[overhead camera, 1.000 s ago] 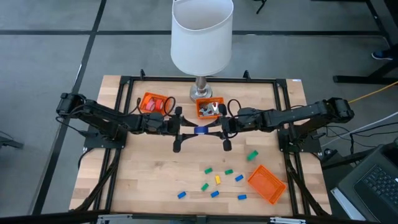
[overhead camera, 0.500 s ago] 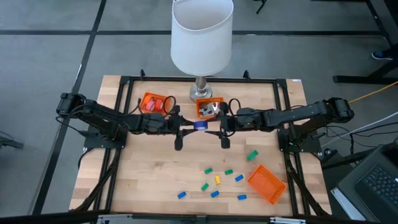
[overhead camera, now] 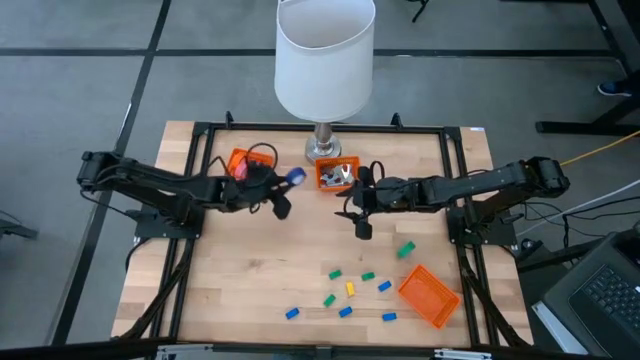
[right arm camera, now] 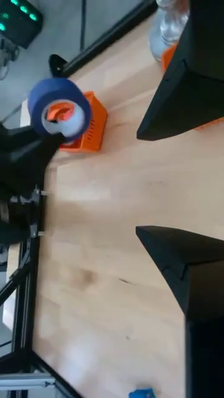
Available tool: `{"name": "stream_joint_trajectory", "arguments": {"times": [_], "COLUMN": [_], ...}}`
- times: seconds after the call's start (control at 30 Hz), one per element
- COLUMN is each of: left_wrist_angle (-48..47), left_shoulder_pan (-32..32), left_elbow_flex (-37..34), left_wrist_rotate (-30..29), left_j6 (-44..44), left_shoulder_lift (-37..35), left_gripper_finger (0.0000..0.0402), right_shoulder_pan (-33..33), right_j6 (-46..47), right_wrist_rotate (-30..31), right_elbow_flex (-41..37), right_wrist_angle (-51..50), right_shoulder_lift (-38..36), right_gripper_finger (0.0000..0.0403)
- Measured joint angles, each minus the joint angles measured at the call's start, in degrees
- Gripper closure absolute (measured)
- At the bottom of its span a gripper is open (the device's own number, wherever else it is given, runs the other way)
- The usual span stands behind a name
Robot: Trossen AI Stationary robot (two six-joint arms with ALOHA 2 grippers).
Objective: Pick and place Stapler, Stapler remover, tape
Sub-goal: Put the blue tape into the top left orange bin, then adjust the top left orange bin
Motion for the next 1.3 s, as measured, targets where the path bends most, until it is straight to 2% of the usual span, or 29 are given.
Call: {"name": "stream_joint_trajectory", "arguments": {"times": [0.27,0.37,0.7,0.9,1.3], "left_wrist_angle": [-21.59,-25.29,-25.25,-25.11,-24.92], "left_shoulder_pan": [8.11,12.01,20.54,21.21,21.21], "left_elbow_flex": [0.00,-0.02,0.02,0.02,0.02], "left_wrist_rotate": [0.20,1.60,6.99,8.25,7.35], "left_j6": [-13.85,-15.65,-14.29,-14.00,-11.94], "left_shoulder_lift": [-2.22,-1.49,0.10,1.50,3.53], "left_gripper_finger": [0.0299,0.0299,0.0294,0.0285,0.0242], "right_shoulder_pan": [-0.02,-0.02,-0.02,-0.02,-0.02], "right_j6": [6.45,6.64,6.66,6.65,6.64], "right_wrist_rotate": [0.02,0.02,0.03,0.04,0.04], "right_elbow_flex": [0.00,0.00,0.00,0.00,0.00], "right_wrist_angle": [-1.92,-2.05,-2.07,-2.04,-2.05], "right_shoulder_lift": [0.00,0.00,0.00,0.00,0.00], "right_gripper_finger": [0.0172,0.0177,0.0183,0.0183,0.0183]}}
